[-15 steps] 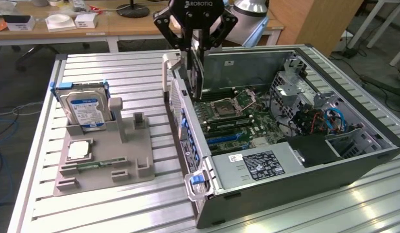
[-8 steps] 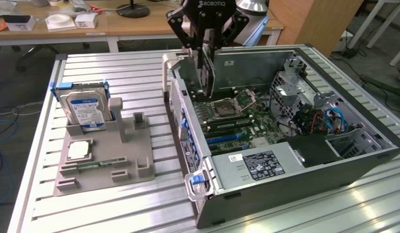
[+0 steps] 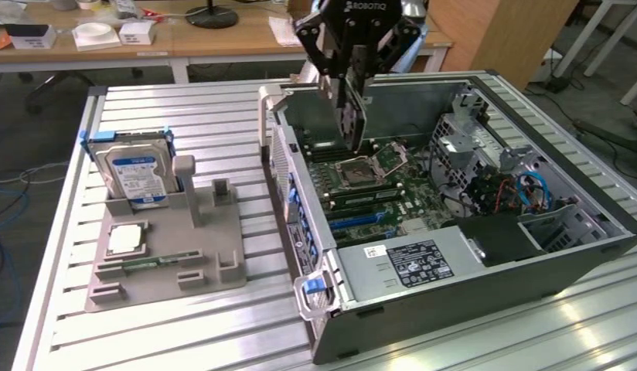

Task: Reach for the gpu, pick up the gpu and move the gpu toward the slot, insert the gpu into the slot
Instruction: 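Pick up the gpu and move the gpu toward the slot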

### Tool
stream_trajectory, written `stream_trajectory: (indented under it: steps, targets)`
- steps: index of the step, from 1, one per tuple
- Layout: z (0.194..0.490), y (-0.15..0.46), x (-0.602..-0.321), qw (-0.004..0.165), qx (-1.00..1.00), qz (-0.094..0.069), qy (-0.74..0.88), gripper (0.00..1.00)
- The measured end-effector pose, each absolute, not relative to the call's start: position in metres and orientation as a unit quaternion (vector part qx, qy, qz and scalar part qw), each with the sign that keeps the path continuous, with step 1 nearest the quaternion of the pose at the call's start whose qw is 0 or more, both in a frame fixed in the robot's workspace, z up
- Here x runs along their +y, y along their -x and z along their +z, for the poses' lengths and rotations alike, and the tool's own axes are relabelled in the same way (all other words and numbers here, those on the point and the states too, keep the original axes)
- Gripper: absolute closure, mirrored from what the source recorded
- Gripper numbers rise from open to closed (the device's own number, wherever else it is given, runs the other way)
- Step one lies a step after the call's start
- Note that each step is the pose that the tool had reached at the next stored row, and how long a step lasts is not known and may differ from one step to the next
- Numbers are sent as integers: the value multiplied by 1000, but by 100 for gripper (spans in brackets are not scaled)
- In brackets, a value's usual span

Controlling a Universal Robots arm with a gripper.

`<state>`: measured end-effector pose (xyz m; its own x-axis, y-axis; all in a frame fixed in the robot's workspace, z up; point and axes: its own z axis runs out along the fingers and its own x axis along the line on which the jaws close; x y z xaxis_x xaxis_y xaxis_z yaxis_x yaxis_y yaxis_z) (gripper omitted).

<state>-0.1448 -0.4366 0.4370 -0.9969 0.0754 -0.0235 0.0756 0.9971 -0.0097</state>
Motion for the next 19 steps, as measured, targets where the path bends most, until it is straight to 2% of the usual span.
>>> stream_trajectory:
  steps: [19]
  targets:
    - [437, 70, -437, -3, 999, -5, -38, 74]
